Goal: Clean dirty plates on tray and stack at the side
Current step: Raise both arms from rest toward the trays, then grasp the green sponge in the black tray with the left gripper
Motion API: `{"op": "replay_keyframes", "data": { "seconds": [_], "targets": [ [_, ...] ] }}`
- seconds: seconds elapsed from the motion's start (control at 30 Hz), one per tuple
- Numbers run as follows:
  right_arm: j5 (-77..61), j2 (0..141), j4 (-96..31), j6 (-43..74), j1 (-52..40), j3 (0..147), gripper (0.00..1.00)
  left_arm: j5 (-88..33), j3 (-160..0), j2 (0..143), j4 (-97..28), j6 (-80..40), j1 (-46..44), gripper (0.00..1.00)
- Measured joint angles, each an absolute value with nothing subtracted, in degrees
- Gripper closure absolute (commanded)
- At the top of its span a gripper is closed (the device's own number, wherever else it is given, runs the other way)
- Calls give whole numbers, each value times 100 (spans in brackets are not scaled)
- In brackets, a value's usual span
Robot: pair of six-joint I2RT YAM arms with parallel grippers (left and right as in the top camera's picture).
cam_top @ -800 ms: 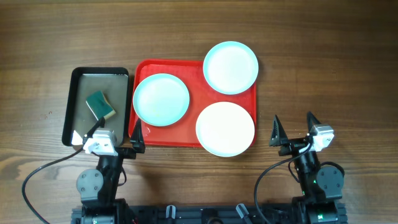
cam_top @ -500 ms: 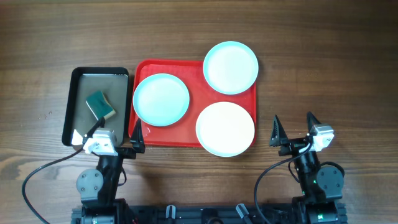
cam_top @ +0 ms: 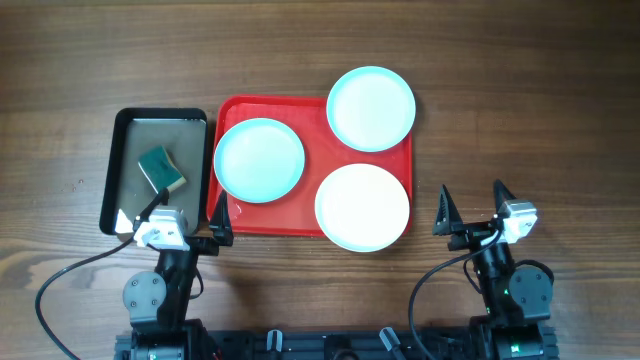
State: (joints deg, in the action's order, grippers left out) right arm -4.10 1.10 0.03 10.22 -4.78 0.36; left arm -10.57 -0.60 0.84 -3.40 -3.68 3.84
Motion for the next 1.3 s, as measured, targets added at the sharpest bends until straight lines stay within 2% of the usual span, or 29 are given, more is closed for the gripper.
{"op": "replay_keyframes", "data": {
  "seconds": [0.5,0.63,0.87,0.97,1.07,1.17,1.3],
  "targets": [
    [-408,110,10,1022,-478,36,0,-1059,-60,84,-322,-368,384,0],
    [-427,117,585,1258,-478,36,0,-1155,-51,91,-47,-368,384,0],
    [-1227,386,906,1564,-478,370,0,-1190,-222,473,-220,-370,384,0],
    [-1656,1262,799,1586,-478,1210,0,-1190,-1188,1328,-690,-368,384,0],
    [-2104,2591,139,1621,-471,2447,0,-1188,-2939,2762,-2078,-366,379,0],
    [-2447,3946,-1020,1579,-471,3948,0,-1157,-4582,4027,-3361,-373,379,0],
    [-2766,5990,-3472,1203,-471,6399,0,-923,-7094,6145,-5671,-368,379,0]
  ]
}}
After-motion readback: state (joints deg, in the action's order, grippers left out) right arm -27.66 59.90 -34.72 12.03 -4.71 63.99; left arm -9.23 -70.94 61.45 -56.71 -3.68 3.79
